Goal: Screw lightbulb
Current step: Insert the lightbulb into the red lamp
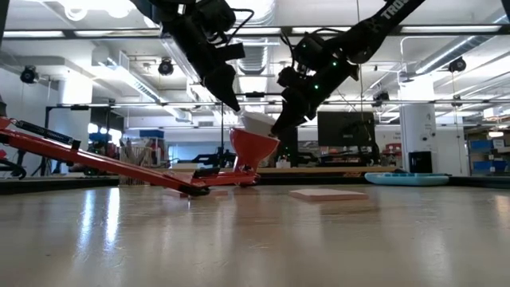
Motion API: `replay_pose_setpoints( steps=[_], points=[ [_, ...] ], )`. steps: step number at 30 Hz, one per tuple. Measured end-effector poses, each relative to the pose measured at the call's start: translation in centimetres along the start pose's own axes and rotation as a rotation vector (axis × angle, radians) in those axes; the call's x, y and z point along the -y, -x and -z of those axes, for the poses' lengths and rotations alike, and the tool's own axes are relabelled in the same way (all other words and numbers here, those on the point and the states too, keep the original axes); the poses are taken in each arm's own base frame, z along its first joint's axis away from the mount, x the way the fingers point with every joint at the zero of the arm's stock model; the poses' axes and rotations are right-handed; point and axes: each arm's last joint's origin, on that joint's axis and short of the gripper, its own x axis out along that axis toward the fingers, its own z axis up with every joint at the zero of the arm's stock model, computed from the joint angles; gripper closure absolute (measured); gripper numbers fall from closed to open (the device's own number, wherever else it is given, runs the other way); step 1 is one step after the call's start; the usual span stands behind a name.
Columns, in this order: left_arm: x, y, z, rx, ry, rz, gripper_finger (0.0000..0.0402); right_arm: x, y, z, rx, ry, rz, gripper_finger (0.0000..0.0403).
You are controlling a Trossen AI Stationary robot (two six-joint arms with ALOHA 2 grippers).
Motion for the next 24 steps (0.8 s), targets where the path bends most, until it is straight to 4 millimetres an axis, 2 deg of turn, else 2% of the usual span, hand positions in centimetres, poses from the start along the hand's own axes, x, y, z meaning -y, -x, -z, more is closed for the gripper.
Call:
replay_pose_setpoints(
  steps=[9,24],
  points=[
    [-0.1,-0.6,-0.4,0.039,-0.011,-0.019,0.0248,-0.2,-0.3,0.0,0.0,0.002,-0.006,0.0192],
    [-1.2,-0.7,-0.6,0.063,-0.026,-0.101,0.0248,-1.2,-0.2,-0.3,0.006,0.021,-0.028,0.0184]
  ],
)
